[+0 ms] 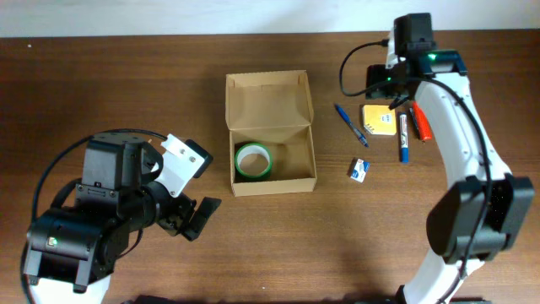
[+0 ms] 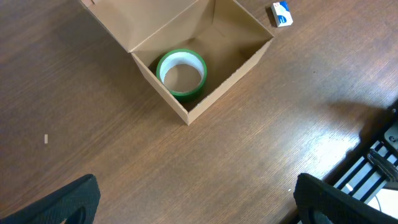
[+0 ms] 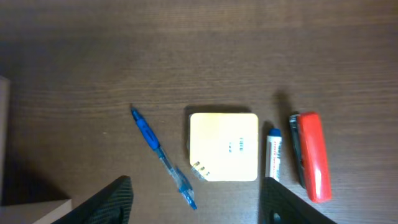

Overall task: Pack container
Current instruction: 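Move the right gripper to the yellow sticky-note pad and grasp it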

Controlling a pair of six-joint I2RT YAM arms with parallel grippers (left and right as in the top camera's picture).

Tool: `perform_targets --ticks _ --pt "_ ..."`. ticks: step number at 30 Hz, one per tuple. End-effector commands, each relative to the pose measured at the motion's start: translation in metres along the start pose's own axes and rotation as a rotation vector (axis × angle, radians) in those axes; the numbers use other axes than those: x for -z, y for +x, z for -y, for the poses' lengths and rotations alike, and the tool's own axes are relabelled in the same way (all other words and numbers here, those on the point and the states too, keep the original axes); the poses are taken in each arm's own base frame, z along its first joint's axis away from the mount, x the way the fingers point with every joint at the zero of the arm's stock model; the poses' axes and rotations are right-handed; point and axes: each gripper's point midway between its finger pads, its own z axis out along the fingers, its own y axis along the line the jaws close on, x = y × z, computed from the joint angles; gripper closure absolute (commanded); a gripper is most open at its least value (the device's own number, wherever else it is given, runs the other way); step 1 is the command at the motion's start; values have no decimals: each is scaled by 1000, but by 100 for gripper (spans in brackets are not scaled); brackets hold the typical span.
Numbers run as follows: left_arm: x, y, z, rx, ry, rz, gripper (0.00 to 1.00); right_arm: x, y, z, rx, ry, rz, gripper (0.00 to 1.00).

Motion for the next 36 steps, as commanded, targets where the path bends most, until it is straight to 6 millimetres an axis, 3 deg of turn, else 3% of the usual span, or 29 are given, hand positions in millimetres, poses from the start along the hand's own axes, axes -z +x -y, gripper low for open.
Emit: perform_targets --ticks 1,13,25,36 --pt "4 -3 -1 -20 -7 12 0 -24 6 5 24 20 -41 29" --pt "4 -3 -1 -20 -8 12 0 -90 33 32 -31 42 -162 27" --pt "4 -3 -1 -20 -7 12 0 -119 37 37 -59 24 -168 4" --pt "4 -3 -1 -20 -7 12 0 -135 52 34 -129 -13 -224 1"
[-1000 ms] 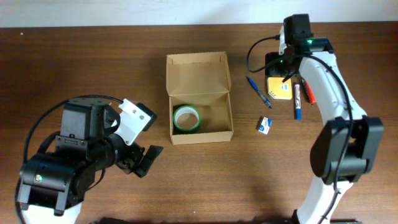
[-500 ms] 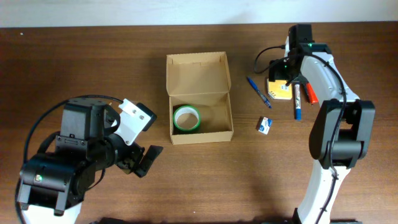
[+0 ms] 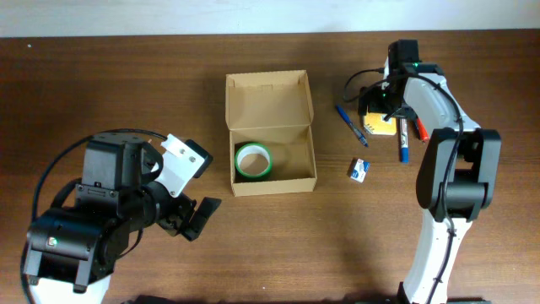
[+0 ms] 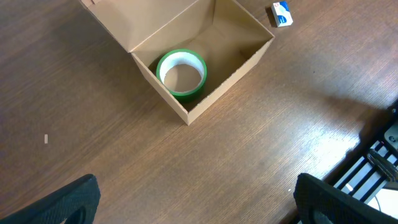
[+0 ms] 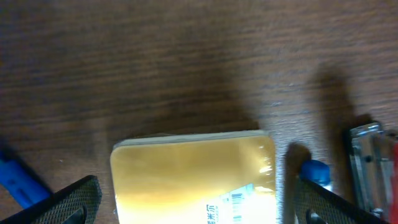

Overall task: Pack container
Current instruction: 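Move the right gripper to the yellow sticky-note pad and grasp it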

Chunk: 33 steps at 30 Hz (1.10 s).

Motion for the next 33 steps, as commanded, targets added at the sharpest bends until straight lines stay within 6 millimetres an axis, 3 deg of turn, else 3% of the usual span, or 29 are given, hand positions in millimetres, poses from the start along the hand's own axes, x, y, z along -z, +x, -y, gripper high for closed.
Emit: perform_targets --ticks 1,25,33 --pt "4 -3 -1 -20 -7 12 0 -9 5 1 -28 -24 -27 1" --pt "4 -3 -1 -20 -7 12 0 -23 23 2 -29 -16 -100 1" --pt "4 -3 -1 -20 -7 12 1 -23 28 3 -29 -14 -119 22"
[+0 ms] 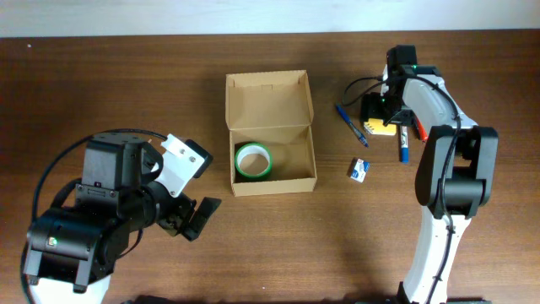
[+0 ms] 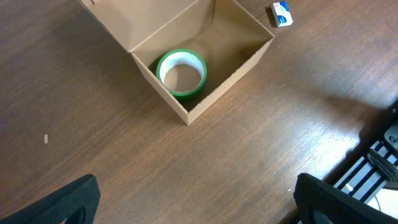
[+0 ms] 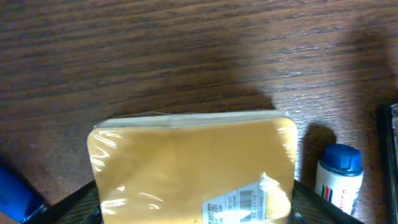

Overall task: Pack container
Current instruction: 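Move the right gripper to the yellow sticky-note pad and grasp it, then lift the yellow sticky-note pad and carry it over the box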

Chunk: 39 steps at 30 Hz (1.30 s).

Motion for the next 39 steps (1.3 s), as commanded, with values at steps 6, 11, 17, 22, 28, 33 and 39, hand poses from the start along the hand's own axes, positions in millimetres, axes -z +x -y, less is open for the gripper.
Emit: perform_targets --ticks 6,11,17,22,28,33,39 --pt "4 -3 -1 -20 -7 12 1 -12 10 2 -20 -10 -45 23" --pt "4 -3 -1 -20 -7 12 0 -8 11 2 -20 -9 -60 24" --pt "4 -3 -1 -20 -7 12 0 17 0 -1 -20 -21 -60 29" --pt "4 -3 -1 -20 -7 12 0 54 -18 -20 -18 -116 -36 29" --pt "4 -3 -1 -20 -7 12 0 106 -29 -48 21 -216 -11 30" --pt "3 -3 -1 -20 -7 12 0 153 -24 -81 91 -251 11 31" --pt "4 -3 -1 -20 -7 12 0 195 5 -144 234 -281 5 31"
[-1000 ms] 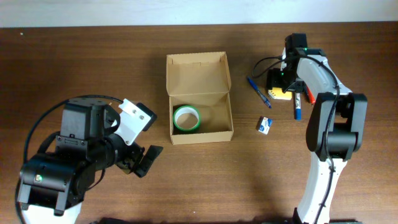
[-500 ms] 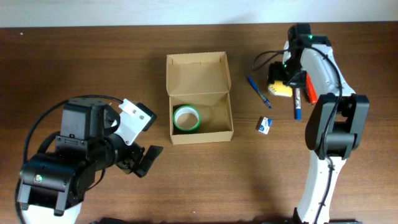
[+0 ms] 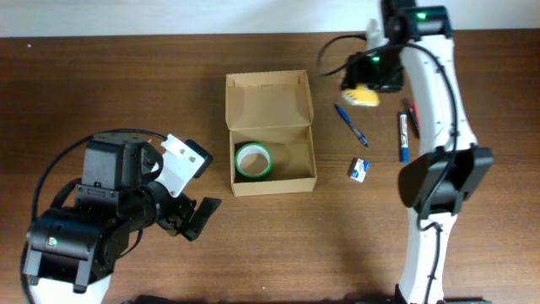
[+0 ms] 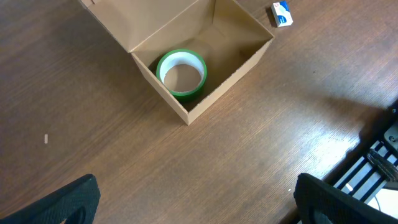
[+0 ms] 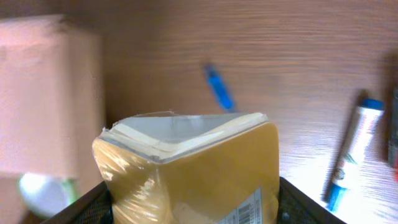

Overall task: Pack container
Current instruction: 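Lift the yellow sticky-note pad and carry it over the box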

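An open cardboard box [image 3: 271, 135] sits mid-table with a green tape roll [image 3: 252, 160] inside, also seen as the tape roll [image 4: 181, 73] in the box [image 4: 205, 59]. My right gripper [image 3: 363, 84] is shut on a yellow wrapped notepad [image 5: 199, 168], held above the table to the right of the box. The notepad [image 3: 364, 92] shows yellow beneath the wrist. My left gripper [image 4: 193, 199] hangs open over bare wood, well in front of the box.
A blue pen [image 3: 350, 125] lies right of the box. A blue-and-white marker [image 3: 403, 137] and a red object [image 3: 415, 118] lie farther right. A small blue-and-white packet [image 3: 359, 170] sits near the box's front right corner.
My right gripper was down around the notepad on the table. Now it is shut on the notepad, raised off the table and moved left toward the box.
My right gripper stood open high above the notepad, pen and marker. It then was lower, open close over the notepad, then lower still with fingers beside it. Now the notepad is held in the air. The left arm, box and tape roll stayed put.
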Controlling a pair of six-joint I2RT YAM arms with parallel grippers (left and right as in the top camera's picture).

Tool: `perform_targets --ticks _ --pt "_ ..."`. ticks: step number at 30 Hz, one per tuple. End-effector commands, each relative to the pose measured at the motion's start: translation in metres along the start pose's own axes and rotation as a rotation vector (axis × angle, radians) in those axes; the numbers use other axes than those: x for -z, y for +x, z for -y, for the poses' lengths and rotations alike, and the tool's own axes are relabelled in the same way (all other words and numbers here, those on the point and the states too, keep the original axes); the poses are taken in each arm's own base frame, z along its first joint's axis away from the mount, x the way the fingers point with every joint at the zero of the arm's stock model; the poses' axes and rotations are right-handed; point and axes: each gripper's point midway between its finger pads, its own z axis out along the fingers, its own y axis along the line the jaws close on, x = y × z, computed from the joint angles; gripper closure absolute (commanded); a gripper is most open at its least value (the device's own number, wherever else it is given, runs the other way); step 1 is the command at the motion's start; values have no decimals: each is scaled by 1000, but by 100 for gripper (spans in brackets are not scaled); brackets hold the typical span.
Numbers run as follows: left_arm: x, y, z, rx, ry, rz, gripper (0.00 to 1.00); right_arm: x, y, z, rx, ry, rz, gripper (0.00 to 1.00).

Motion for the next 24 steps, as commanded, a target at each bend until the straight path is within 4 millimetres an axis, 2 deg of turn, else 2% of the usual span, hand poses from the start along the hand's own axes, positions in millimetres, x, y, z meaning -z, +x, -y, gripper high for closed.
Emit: perform_targets --ticks 1,6,10,14,16,19,22,24 --pt "4 -3 -1 -20 -7 12 0 20 10 -57 115 -52 24 31" --pt "4 -3 -1 -20 -7 12 0 11 32 -117 247 -78 -5 31" --pt "3 -3 -1 -20 -7 12 0 6 46 -149 313 -94 -15 35" --pt "4 -3 -1 -20 -7 12 0 4 57 -167 351 -101 -29 36" --pt "4 -3 -1 -20 -7 12 0 7 56 -166 357 -75 -12 36" --pt "4 -3 -1 -20 -7 12 0 17 59 -173 400 -34 53 36" --pt "4 -3 -1 -20 -7 12 0 27 72 -188 423 -41 154 36" --pt "4 -3 -1 -20 -7 12 0 24 82 -182 395 1 189 36"
